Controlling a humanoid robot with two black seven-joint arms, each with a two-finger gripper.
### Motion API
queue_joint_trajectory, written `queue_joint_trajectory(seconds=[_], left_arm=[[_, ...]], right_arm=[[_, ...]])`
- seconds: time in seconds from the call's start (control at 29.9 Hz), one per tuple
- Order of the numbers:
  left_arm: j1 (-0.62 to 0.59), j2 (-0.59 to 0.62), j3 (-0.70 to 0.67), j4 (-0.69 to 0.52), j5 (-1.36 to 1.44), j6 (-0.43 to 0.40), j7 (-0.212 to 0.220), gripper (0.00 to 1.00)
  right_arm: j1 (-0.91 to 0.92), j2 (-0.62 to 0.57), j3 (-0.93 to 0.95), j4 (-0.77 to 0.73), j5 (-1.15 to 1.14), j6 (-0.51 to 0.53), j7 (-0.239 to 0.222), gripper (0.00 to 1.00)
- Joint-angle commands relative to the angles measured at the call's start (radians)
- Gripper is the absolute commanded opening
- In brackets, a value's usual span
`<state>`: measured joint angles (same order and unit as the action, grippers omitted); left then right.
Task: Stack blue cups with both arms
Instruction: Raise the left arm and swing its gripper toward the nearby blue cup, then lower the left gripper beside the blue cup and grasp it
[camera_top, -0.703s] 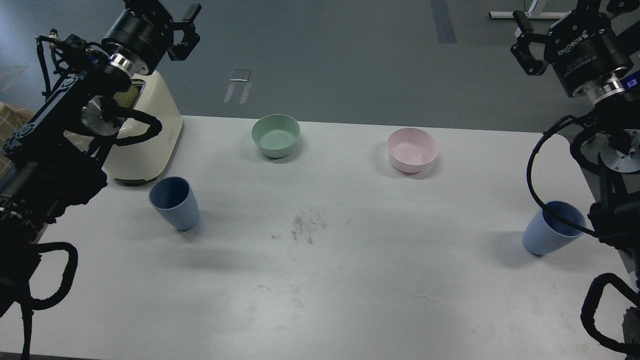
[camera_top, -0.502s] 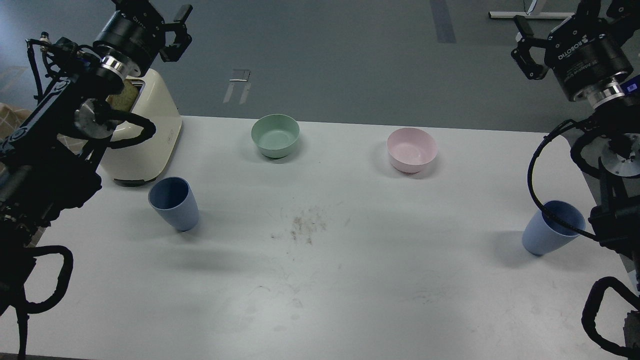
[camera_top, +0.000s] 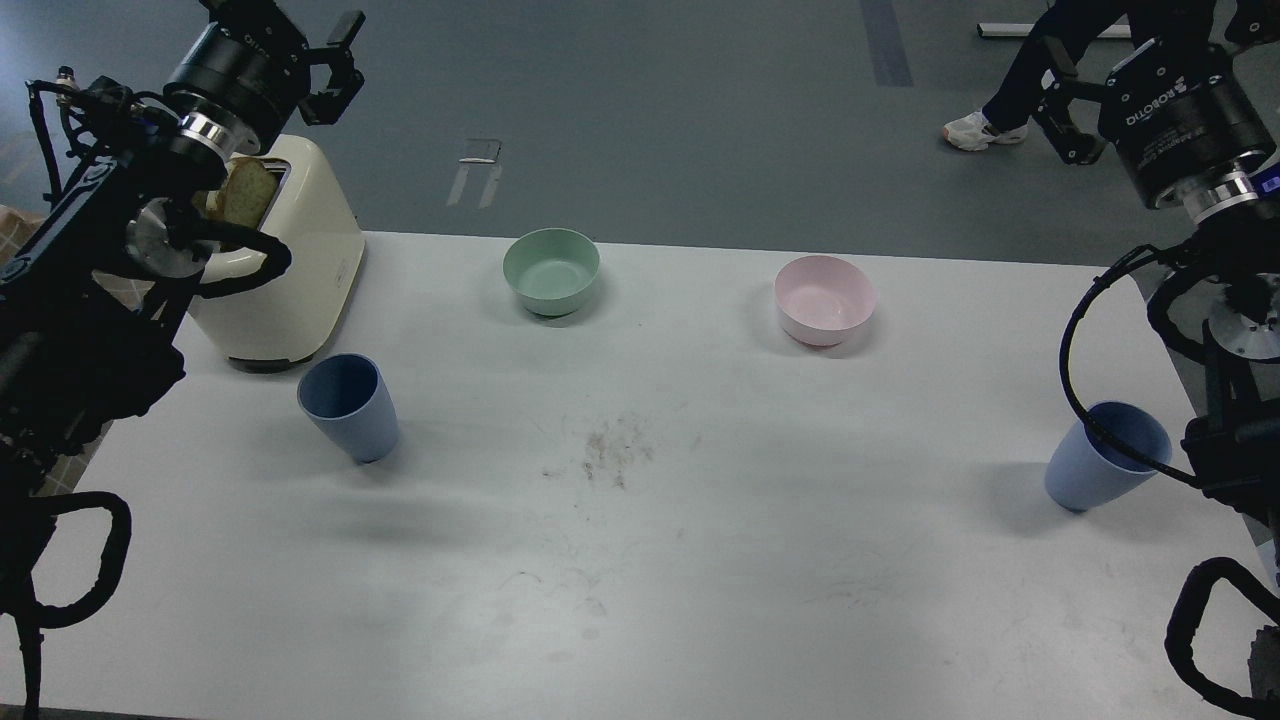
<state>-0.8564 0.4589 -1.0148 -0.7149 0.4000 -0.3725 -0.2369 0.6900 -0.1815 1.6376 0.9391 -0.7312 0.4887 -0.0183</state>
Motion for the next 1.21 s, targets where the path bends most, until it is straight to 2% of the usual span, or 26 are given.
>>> queue_joint_trajectory(seconds=[0.0, 0.2, 0.3, 0.4, 0.47, 0.54, 0.64, 0.67, 0.74, 0.77, 0.8, 0.9, 1.0, 1.17], left_arm=[[0.0, -0.005, -0.002, 0.005, -0.003, -0.006, 0.001, 0.97], [0.013, 0.004, 0.007, -0.011, -0.003, -0.022, -0.001, 0.98], [0.078, 0.052, -0.004, -0.052, -0.003, -0.075, -0.001, 0.98], [0.196, 0.177, -0.002, -0.206, -0.001, -0.095, -0.01, 0.97], [0.246, 0.22, -0.005, -0.271, 0.002, -0.088, -0.012, 0.97], [0.312, 0.312, -0.013, -0.406, 0.011, -0.077, -0.013, 0.97], [0.387, 0.45, -0.004, -0.54, 0.043, -0.072, -0.013, 0.97], [0.41, 0.483, -0.002, -0.575, 0.066, -0.072, -0.013, 0.97], [0.482, 0.585, -0.014, -0.725, 0.225, -0.071, -0.018, 0.97], [0.493, 0.599, -0.019, -0.754, 0.276, -0.071, -0.025, 0.97], [0.51, 0.622, -0.034, -0.793, 0.369, -0.068, -0.057, 0.97], [0.528, 0.647, -0.05, -0.807, 0.536, -0.054, -0.131, 0.97], [0.557, 0.665, -0.05, -0.831, 0.687, -0.049, -0.185, 0.9], [0.565, 0.659, -0.038, -0.827, 0.724, 0.013, -0.159, 0.9]], right_arm=[[-0.001, -0.001, 0.004, 0.003, -0.001, 0.0, 0.003, 1.0], [-0.018, -0.001, 0.021, 0.012, -0.001, 0.0, 0.009, 1.0], [-0.033, -0.001, 0.036, 0.032, 0.001, 0.0, 0.011, 1.0], [-0.061, 0.002, 0.054, 0.069, 0.001, 0.0, 0.012, 1.0], [-0.072, 0.0, 0.054, 0.073, 0.001, 0.0, 0.012, 1.0], [-0.084, 0.0, 0.054, 0.073, 0.001, 0.0, 0.012, 1.0], [-0.092, 0.002, 0.056, 0.078, 0.001, 0.0, 0.014, 1.0], [-0.092, 0.002, 0.057, 0.081, 0.001, 0.0, 0.014, 1.0], [-0.09, 0.002, 0.064, 0.09, 0.009, 0.0, 0.014, 1.0], [-0.09, 0.004, 0.064, 0.09, 0.009, 0.0, 0.014, 1.0], [-0.09, 0.004, 0.065, 0.09, 0.01, 0.0, 0.014, 1.0], [-0.092, 0.005, 0.067, 0.09, 0.015, 0.0, 0.014, 1.0], [-0.092, 0.005, 0.067, 0.09, 0.013, 0.0, 0.014, 1.0], [-0.089, 0.002, 0.07, 0.087, 0.015, 0.0, 0.014, 1.0]])
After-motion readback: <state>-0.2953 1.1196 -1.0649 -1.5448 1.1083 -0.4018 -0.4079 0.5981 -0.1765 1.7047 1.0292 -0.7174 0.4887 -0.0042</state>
